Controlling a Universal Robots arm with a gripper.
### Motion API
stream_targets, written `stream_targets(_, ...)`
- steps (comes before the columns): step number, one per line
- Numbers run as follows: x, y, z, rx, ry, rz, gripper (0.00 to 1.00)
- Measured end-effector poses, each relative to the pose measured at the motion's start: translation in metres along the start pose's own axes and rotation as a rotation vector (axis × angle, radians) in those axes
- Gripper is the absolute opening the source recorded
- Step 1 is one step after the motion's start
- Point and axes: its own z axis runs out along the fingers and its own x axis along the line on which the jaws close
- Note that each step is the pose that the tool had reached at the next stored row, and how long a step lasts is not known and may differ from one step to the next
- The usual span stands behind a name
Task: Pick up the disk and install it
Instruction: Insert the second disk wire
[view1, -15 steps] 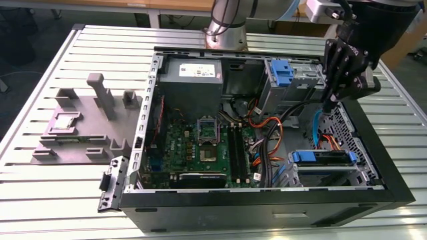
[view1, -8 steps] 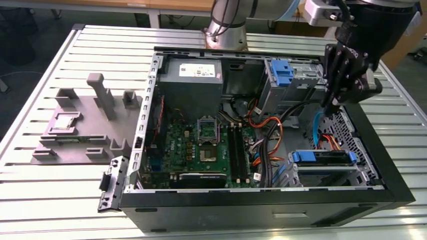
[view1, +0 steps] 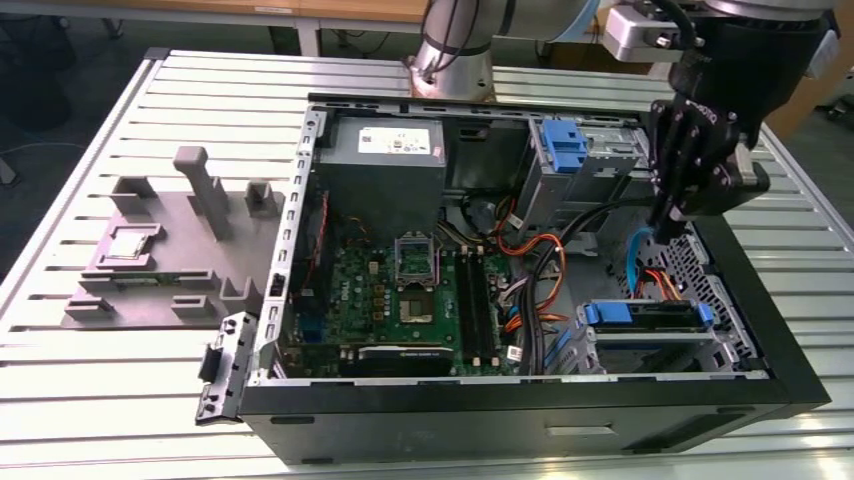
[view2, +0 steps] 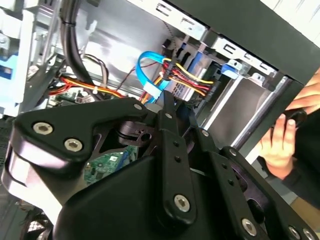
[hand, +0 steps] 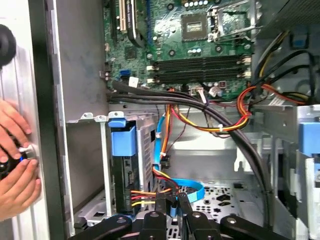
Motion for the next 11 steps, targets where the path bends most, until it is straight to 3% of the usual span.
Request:
stream_targets(6, -0.0009, 0.0004, 0.0046, 0.0133, 0.0188, 0.001, 0.25)
stream_targets(7, -0.0009, 0.0003, 0.0045, 0.0134, 0.0199, 0.001, 0.25)
stream_targets(8, -0.0008, 0.0004, 0.0045, 0.0135, 0.0203, 0.001, 0.31)
stream_targets(11, -0.0009, 0.0005, 0.0046, 0.0141, 0.0217, 0.001, 0.31)
